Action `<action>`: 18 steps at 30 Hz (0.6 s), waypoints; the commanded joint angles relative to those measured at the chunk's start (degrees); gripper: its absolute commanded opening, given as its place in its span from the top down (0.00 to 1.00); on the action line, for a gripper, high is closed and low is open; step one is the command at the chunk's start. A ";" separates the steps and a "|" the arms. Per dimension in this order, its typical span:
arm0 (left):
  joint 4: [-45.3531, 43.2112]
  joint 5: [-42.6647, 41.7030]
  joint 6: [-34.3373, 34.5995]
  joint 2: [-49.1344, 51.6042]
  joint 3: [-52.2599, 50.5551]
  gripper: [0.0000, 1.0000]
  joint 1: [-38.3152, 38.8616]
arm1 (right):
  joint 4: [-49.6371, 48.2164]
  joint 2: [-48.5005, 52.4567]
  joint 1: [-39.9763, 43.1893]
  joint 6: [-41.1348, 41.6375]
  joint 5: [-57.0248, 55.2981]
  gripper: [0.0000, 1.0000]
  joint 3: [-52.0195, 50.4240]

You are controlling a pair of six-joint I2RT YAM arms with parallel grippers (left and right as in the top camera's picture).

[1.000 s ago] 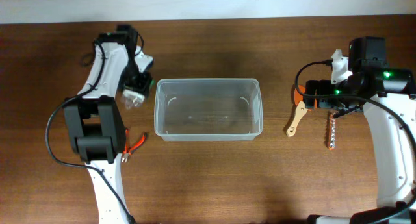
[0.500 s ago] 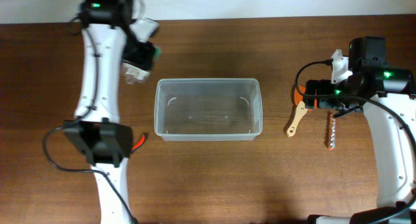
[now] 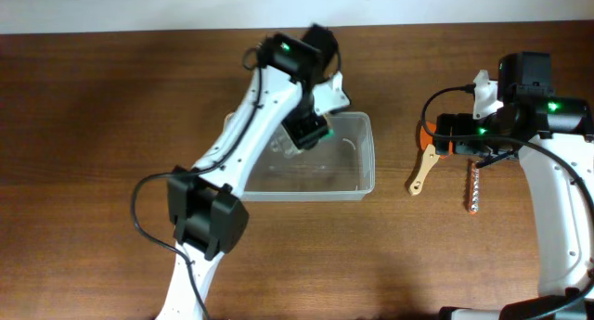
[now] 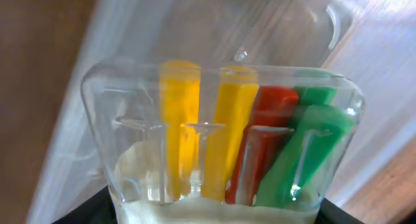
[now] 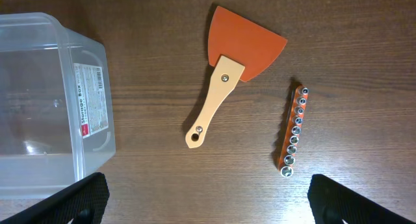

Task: Pack container
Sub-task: 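Lift the blister pack over the container and release it inside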

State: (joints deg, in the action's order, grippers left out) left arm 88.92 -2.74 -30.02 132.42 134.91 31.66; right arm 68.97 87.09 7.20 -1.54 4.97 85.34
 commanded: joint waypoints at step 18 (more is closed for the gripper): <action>-18.69 6.27 -0.92 -1.18 -27.12 0.97 -0.37 | 0.50 0.28 0.00 0.31 -0.50 0.01 1.16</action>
State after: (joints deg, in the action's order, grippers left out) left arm 70.70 2.96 -30.02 132.44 110.34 31.64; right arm 69.38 87.09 7.20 -1.54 4.97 85.36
